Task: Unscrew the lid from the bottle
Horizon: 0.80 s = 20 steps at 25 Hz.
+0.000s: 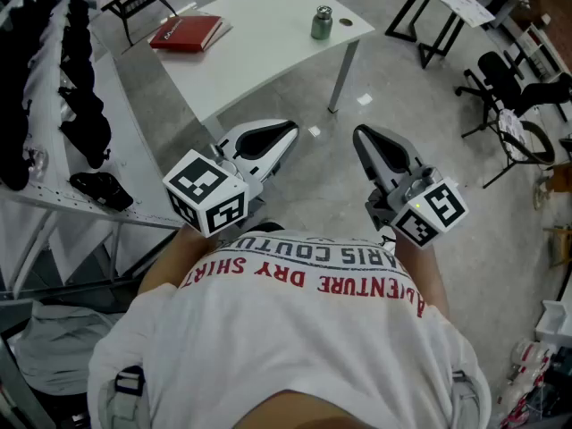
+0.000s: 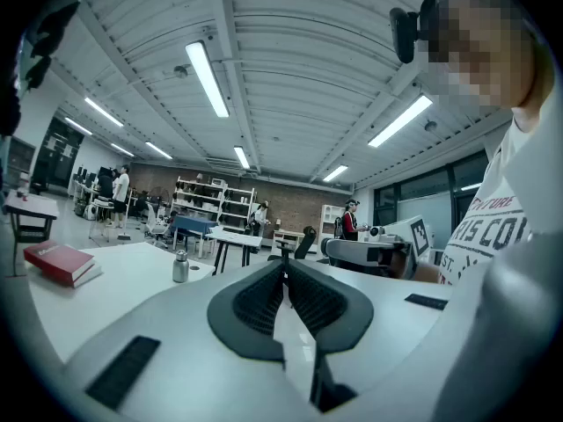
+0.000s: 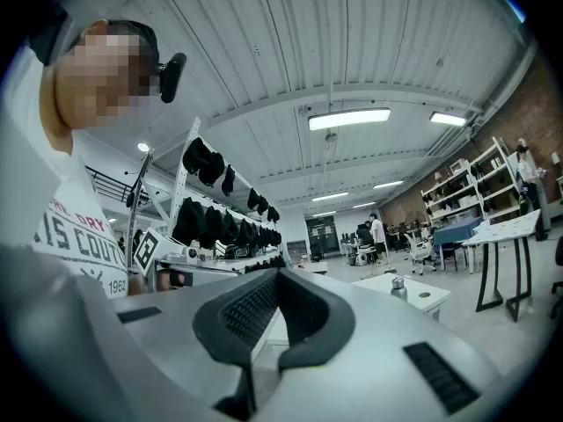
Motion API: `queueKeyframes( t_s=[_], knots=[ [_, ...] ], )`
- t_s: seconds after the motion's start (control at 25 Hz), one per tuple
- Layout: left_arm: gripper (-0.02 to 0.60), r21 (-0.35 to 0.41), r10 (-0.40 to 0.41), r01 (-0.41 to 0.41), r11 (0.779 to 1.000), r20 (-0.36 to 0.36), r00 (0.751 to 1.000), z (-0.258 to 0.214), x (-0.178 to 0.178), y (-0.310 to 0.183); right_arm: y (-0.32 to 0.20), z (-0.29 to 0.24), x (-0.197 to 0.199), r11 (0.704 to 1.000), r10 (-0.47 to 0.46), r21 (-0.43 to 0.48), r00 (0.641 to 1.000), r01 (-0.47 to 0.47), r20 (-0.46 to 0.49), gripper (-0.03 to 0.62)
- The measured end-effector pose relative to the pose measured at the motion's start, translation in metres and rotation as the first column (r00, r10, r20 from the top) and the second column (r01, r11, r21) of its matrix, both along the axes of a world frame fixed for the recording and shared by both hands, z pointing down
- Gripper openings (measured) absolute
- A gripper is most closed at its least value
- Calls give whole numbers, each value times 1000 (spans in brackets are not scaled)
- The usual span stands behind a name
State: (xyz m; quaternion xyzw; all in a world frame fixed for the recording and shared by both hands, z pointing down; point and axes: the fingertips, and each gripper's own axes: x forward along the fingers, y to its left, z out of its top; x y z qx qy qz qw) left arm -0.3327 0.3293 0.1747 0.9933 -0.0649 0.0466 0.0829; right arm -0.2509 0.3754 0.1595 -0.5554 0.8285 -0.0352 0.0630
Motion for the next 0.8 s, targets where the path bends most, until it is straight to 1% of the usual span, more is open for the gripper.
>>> queueKeyframes(
  t_s=[0.2,0.32,0.4,0.48,0.52,0.6,0.8],
  knots=[
    [40,8,8,-8,1000,9,1000,1,3,11,8,0,4,1000,17,-10,1000,-17,-3,23],
    [41,27,14,-14,1000,6,1000,0,5,14,13,1,7,1000,24,-11,1000,-24,0,26],
    [41,48,55,-55,997,5,998,0,8,20,16,2,9,1000,20,-11,1000,-20,7,29],
    [47,62,88,-89,994,12,996,1,14,24,17,4,16,999,34,-19,999,-34,17,65],
    [73,66,95,-96,993,19,995,3,17,24,17,5,20,999,47,-24,999,-46,23,101],
    [174,63,101,-103,993,33,994,10,22,19,14,9,30,997,72,-34,997,-71,30,165],
    [262,20,96,-96,995,44,994,31,40,-3,0,21,51,991,121,-57,993,-121,-4,266]
  ],
)
